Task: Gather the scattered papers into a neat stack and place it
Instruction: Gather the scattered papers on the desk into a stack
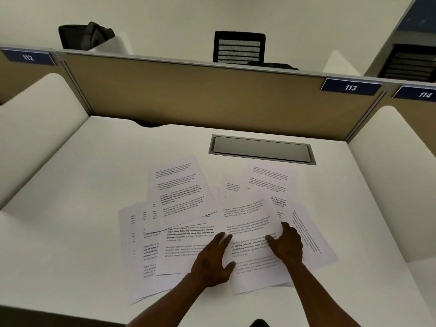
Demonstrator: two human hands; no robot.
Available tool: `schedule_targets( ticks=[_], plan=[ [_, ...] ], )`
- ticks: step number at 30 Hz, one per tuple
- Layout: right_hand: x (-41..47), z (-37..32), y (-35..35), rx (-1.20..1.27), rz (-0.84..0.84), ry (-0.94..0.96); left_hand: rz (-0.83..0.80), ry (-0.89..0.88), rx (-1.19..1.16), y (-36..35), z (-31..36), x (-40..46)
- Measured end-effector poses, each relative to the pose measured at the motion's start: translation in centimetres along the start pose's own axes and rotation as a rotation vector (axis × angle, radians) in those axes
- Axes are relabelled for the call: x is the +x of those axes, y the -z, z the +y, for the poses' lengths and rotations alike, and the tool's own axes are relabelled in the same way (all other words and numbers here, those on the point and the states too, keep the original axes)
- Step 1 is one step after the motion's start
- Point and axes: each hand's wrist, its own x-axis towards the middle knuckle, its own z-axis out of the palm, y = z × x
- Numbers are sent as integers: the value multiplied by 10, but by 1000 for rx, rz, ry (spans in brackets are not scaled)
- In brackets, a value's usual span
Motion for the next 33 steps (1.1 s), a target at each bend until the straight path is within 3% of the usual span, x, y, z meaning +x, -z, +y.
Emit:
schedule_targets(
  ticks=[4,8,11,14,17,21,26,28,30,33],
  plan=[
    [4,3,5,65,37,-61,-15,11,-32,0,-2,0],
    [10,8,9,277,-50,-88,-21,-22,-57,9,-6,3],
    [11,17,10,334,-116,-58,128,21,-47,31,-16,14],
    [12,29,10,473,-113,-18,294,190,44,61,-36,29],
    [16,35,17,719,-159,-7,190,308,233,82,-62,36],
    [19,27,29,975,-212,-53,22,299,314,80,-79,31],
    [20,-7,25,1030,-239,3,60,244,263,60,-75,9],
    [21,-27,16,1031,-252,21,123,210,205,57,-72,-1],
    [25,-45,2,1013,-251,29,286,204,78,60,-69,-7],
    [26,-71,-21,906,-201,39,559,370,-80,76,-73,-6]
  ],
)
